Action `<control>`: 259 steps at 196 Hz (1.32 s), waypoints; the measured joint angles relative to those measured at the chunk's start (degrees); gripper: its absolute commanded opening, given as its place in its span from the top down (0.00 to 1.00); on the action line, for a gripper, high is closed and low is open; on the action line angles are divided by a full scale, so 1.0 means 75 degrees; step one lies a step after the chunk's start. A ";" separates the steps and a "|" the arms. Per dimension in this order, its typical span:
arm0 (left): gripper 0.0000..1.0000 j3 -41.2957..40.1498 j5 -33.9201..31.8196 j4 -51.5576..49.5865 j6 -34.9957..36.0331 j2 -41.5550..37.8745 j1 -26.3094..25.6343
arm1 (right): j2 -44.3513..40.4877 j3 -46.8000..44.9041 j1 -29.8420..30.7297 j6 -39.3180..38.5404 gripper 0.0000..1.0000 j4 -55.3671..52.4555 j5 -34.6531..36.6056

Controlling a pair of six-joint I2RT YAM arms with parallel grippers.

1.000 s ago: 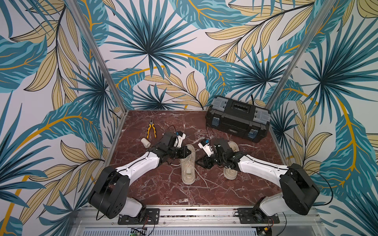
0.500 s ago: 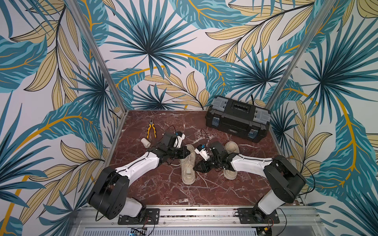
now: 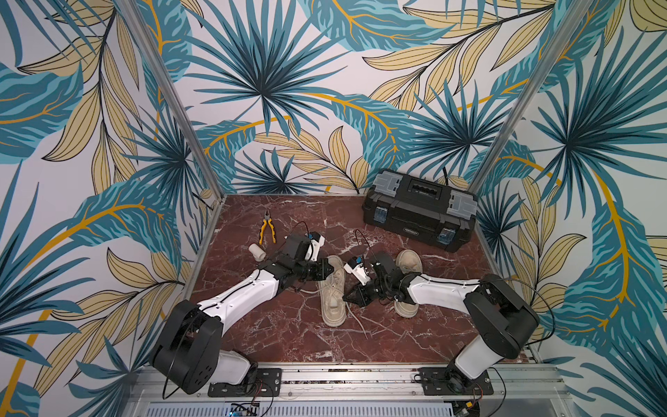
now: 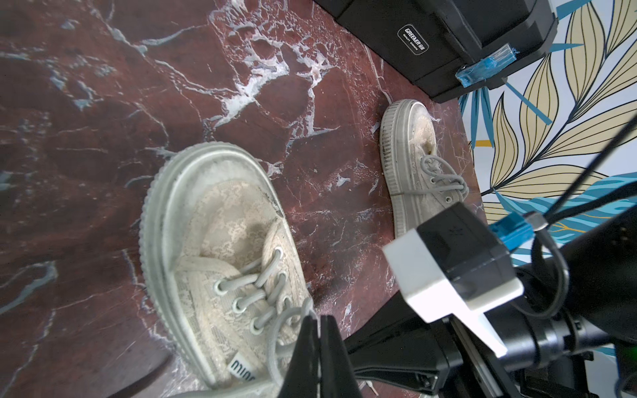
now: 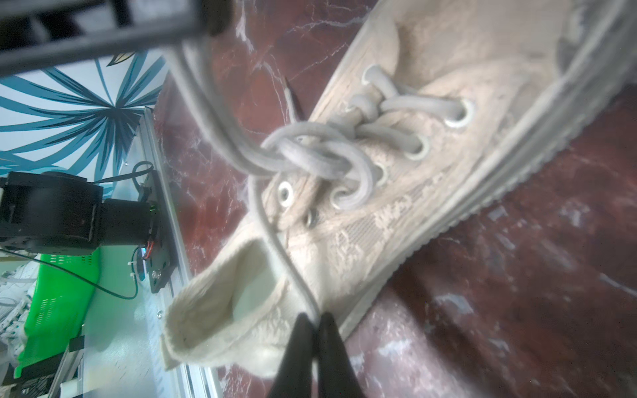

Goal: Tie the shoes
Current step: Cross the shoelace with the shoelace.

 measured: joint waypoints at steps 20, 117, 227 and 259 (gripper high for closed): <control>1.00 0.0000 -0.0105 -0.0099 0.0067 -0.0052 0.0000 | -0.0315 -0.0160 -0.0076 0.0003 0.95 -0.0213 0.0239; 1.00 0.0000 -0.0245 -0.0178 0.0128 -0.0067 0.0006 | -0.0192 -0.0082 0.0137 0.0166 0.93 -0.0318 0.0070; 1.00 0.0000 -0.0274 -0.0216 0.0134 -0.0070 0.0006 | -0.0070 0.0041 0.0402 0.0227 0.84 -0.0219 0.0041; 1.00 0.0000 -0.0291 -0.0262 0.0140 -0.0128 0.0006 | -0.0073 0.0012 0.0402 0.0227 0.86 -0.0216 0.0038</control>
